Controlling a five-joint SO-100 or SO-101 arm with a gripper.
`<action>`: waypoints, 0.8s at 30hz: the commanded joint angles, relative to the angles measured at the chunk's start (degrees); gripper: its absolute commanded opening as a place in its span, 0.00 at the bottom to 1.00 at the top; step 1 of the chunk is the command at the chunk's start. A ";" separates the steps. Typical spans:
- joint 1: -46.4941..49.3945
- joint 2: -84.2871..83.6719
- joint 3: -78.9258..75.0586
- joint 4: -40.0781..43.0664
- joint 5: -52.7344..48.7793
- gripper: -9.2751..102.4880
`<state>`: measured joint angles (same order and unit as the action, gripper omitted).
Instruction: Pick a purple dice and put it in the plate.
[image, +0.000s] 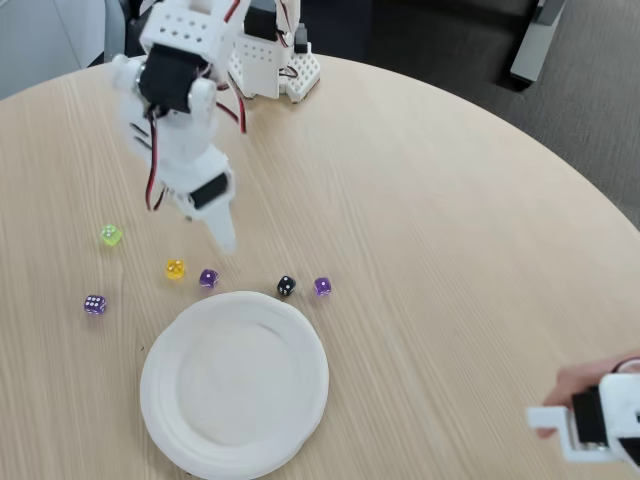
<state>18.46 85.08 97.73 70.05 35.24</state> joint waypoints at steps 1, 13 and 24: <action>0.53 0.35 -1.67 -5.71 -0.62 0.32; 0.35 -3.16 -1.49 -11.78 -1.49 0.32; 0.44 -6.86 -1.85 -11.43 -0.53 0.32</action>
<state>18.98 77.70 97.73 58.54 34.63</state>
